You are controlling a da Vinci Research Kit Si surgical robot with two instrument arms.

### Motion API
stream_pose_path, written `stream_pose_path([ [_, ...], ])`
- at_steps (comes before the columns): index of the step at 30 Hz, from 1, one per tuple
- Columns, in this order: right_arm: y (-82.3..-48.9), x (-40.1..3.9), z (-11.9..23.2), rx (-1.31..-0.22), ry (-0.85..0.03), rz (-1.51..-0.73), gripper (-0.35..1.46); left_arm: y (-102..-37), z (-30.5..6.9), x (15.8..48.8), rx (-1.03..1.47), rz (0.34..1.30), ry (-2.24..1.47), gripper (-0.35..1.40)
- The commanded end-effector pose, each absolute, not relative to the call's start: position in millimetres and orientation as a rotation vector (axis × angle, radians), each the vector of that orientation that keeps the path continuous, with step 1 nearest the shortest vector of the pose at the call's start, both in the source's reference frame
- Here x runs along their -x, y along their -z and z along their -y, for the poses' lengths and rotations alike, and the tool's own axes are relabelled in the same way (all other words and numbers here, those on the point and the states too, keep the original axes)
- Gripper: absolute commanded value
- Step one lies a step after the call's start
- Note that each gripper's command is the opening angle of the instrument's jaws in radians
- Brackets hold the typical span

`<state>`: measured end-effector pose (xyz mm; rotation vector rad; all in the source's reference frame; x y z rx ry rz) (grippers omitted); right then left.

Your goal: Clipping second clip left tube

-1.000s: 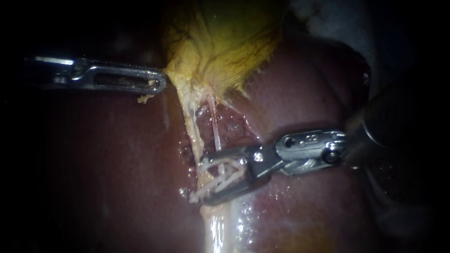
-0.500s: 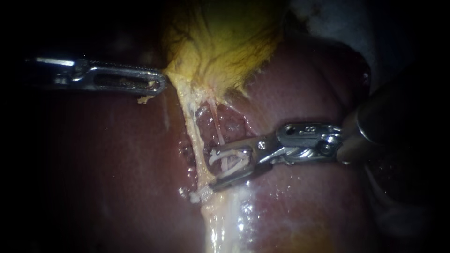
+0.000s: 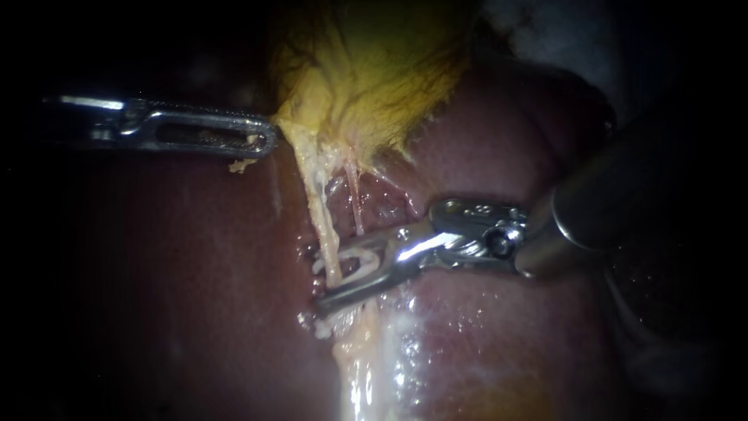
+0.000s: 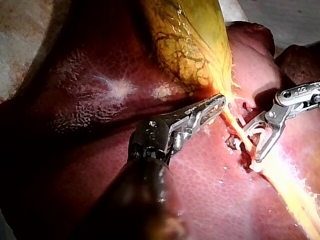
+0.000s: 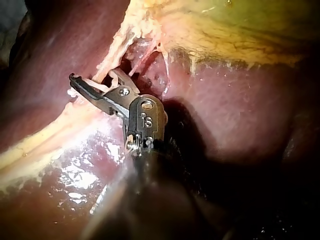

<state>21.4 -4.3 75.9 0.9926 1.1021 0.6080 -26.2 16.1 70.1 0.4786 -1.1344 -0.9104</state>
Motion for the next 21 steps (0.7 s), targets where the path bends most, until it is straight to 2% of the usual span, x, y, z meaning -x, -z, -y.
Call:
stream_pose_path([
  [1,-75.7,-21.5,4.4,-1.007,-0.605,-1.114,0.5,-70.1,-16.1,26.2,-0.478,1.134,0.91,-0.35],
  [6,-74.5,-21.6,5.7,-1.085,-0.558,-1.172,0.51,-70.1,-16.1,26.2,-0.478,1.134,0.91,-0.35],
  [12,-73.4,-22.4,6.7,-1.131,-0.496,-1.165,0.48,-70.1,-16.0,26.2,-0.478,1.134,0.91,-0.35],
  [16,-73.4,-22.8,6.5,-1.113,-0.513,-1.171,0.41,-70.1,-16.0,26.2,-0.478,1.134,0.91,-0.35],
  [21,-73.5,-23.0,6.2,-1.104,-0.524,-1.174,0.23,-70.1,-16.1,26.2,-0.478,1.134,0.911,-0.35],
])
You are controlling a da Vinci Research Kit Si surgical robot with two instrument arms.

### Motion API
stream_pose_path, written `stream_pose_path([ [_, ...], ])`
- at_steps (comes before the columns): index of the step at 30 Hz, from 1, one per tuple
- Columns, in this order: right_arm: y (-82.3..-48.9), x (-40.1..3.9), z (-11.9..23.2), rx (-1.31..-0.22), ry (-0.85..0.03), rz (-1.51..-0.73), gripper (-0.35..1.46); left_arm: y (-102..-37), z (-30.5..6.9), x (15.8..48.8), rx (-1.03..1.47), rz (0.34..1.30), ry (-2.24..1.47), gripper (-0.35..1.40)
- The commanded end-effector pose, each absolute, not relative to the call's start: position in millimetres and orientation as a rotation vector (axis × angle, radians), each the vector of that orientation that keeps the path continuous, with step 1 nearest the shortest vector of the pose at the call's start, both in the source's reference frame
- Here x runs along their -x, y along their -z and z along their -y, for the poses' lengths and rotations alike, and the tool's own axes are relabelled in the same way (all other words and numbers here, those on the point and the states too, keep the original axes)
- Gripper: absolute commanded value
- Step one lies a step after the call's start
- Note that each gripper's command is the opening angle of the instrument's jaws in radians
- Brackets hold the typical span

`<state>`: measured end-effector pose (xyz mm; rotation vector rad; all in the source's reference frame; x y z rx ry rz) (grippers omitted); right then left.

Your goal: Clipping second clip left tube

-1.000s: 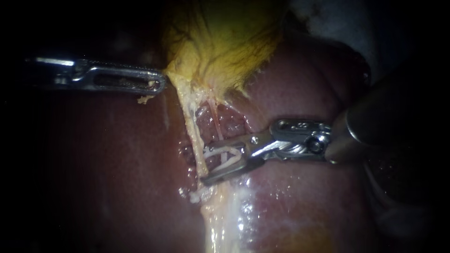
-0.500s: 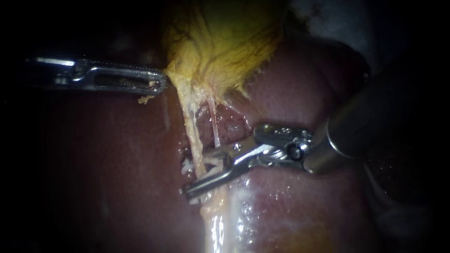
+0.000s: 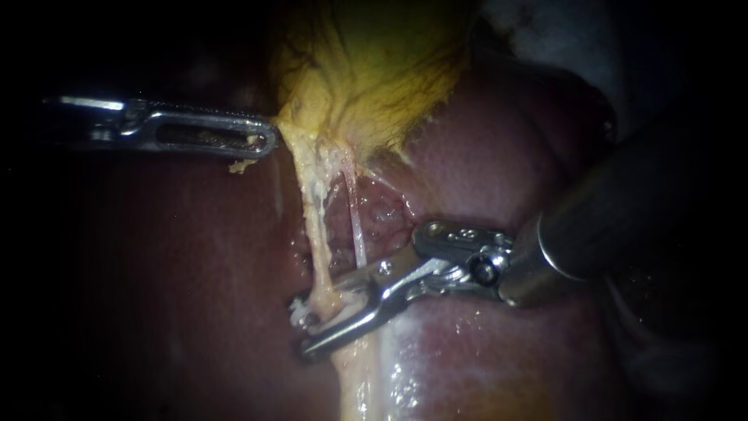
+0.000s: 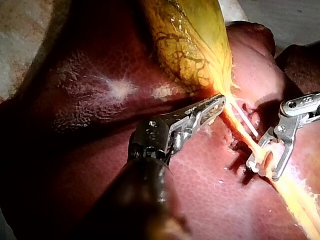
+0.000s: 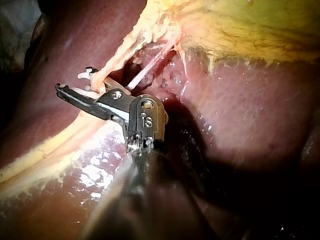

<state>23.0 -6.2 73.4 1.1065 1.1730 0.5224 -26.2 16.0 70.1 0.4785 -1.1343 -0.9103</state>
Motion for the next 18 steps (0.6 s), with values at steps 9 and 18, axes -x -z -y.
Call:
stream_pose_path([
  [9,-73.5,-23.2,6.2,-1.11,-0.544,-1.165,-0.12,-70.1,-16.1,26.2,-0.478,1.134,0.911,-0.35],
  [18,-73.7,-23.2,6.2,-1.122,-0.567,-1.143,-0.35,-70.1,-16.1,26.3,-0.481,1.135,0.909,-0.35],
])
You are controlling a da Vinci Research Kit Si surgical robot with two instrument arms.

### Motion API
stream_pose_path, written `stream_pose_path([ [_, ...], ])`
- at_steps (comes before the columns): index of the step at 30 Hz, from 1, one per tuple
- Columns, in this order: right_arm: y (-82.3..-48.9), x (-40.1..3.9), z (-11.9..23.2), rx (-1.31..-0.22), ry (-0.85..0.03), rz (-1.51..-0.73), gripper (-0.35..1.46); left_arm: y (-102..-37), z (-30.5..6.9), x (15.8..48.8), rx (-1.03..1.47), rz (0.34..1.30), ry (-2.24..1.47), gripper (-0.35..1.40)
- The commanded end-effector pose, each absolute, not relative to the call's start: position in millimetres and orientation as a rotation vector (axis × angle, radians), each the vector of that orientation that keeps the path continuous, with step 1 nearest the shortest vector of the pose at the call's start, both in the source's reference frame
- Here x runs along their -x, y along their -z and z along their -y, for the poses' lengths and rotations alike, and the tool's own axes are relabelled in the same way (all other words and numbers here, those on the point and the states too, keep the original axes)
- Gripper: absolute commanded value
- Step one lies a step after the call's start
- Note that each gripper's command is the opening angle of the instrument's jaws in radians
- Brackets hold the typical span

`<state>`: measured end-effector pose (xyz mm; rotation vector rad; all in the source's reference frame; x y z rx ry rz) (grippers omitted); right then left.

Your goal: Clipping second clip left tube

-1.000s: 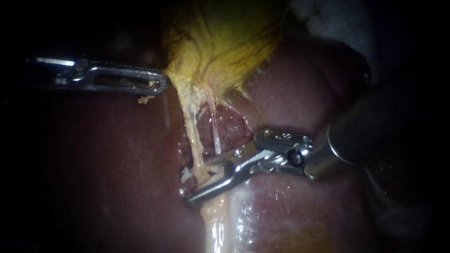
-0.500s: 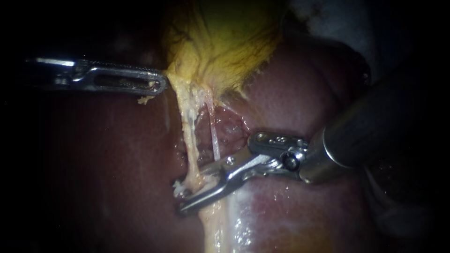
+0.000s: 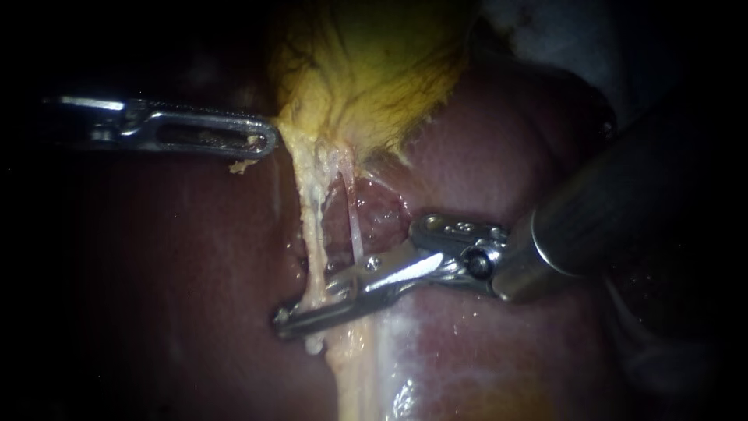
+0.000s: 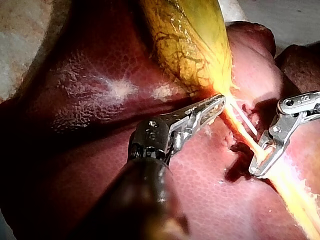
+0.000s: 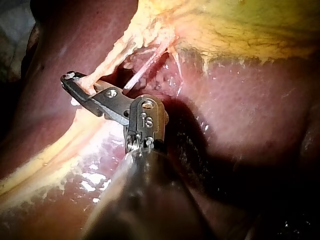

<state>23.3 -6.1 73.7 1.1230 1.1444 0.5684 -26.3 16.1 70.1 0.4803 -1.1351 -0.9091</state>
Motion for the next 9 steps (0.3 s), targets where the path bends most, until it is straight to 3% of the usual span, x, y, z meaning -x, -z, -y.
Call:
stream_pose_path([
  [1,-73.7,-23.2,6.2,-1.122,-0.566,-1.143,-0.35,-70.1,-16.1,26.3,-0.481,1.135,0.909,-0.35],
  [9,-73.8,-23.2,6.2,-1.121,-0.566,-1.143,-0.35,-70.1,-16.1,26.3,-0.481,1.135,0.909,-0.35],
])
